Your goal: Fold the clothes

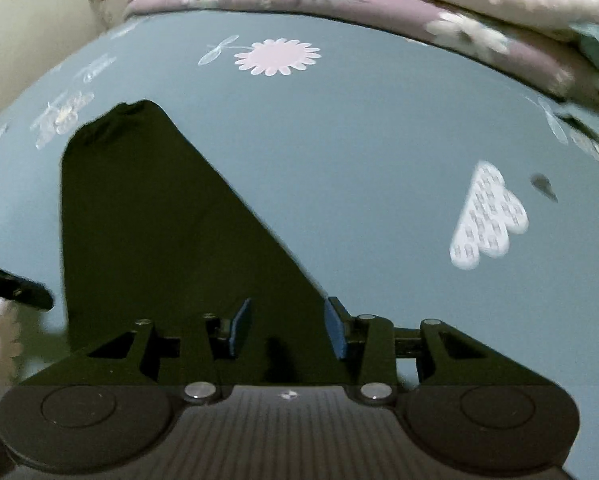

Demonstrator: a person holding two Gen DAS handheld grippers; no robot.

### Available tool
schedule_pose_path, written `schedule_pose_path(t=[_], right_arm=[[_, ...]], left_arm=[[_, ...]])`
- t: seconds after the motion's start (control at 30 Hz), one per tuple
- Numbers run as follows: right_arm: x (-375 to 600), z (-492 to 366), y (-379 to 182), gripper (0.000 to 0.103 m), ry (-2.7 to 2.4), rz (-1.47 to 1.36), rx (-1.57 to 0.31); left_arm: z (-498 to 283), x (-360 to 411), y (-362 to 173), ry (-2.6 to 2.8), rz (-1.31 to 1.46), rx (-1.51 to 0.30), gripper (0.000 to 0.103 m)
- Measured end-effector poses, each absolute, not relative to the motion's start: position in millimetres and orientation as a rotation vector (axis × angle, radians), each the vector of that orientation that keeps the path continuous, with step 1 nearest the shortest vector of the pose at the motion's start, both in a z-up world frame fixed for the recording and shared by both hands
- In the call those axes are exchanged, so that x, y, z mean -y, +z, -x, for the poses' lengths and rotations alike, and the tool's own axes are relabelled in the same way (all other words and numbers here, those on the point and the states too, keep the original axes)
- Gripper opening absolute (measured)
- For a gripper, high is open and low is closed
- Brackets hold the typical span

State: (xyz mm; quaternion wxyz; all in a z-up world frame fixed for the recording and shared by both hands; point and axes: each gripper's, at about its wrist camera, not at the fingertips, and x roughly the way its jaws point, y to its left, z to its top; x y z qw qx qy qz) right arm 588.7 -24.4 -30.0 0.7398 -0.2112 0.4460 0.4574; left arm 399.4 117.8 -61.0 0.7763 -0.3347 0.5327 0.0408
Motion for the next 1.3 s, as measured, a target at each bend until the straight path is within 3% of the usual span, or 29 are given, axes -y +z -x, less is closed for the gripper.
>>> schedule_pose_path(t=[0.33,0.37,0.4,0.43,0.5,0.6,0.83,1.0,1.3], right_arm=[[-32,-612,-69,0.049,1.176,0.715,-1.021],[-33,-610,-69,0.040,1.192,0.733,-1.013],[-33,-609,-68,0.021,1.205,0.733,-1.020],[-33,-608,-67,0.014,1.218,0.734,-1.027],[-32,-609,-65,0.006,1.215,0.725,-1.028],[-30,-613,-60,0.004,1.176,0.702,-1.013],[-27,-617,-58,0.007,1.115,0.686,-1.010],[-23,-619,-44,0.034,1.116,0.618,-0.994],[-101,-627,-38,0.037,1.241,0.534,-1.010]], left_arm=[[-406,-134,-73,0.052,0.823,-1.147,0.070],[-407,-135,-75,0.050,0.826,-1.146,0.070],[-407,-136,-76,0.048,0.827,-1.146,0.070],[-408,-137,-76,0.046,0.828,-1.147,0.070],[-411,-137,-77,0.043,0.828,-1.151,0.070],[-415,-138,-75,0.041,0.816,-1.156,0.070],[-414,-147,-72,0.047,0.803,-1.135,0.070],[-416,-161,-66,0.061,0.793,-1.106,0.070],[-417,-239,-57,0.222,0.798,-0.983,0.070]])
